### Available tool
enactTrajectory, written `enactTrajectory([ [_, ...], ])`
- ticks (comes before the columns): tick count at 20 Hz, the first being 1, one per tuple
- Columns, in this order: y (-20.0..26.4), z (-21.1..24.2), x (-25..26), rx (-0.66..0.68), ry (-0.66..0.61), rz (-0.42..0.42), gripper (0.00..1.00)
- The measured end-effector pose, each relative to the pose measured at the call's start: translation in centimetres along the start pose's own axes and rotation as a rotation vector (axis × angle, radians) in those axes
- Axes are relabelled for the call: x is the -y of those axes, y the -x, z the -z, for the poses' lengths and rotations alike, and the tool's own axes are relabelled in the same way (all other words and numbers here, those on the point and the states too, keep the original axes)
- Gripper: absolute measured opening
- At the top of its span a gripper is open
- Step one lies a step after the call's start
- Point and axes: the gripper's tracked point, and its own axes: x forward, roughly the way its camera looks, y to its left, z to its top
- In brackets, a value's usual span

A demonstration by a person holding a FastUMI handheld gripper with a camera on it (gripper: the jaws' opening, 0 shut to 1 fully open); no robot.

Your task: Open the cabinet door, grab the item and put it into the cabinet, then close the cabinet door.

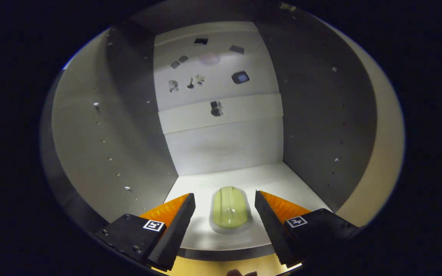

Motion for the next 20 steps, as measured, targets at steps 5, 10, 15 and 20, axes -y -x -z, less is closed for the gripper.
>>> enactTrajectory([
  [5, 8.4, -3.7, -1.4, 0.146, 0.047, -0.014, 0.98],
  [10, 17.3, -7.0, -0.5, 0.245, 0.034, 0.002, 0.98],
  [15, 26.0, -7.8, 1.6, 0.280, 0.018, 0.024, 0.98],
  [20, 33.7, -9.9, 4.1, 0.368, 0.099, 0.067, 0.98],
])
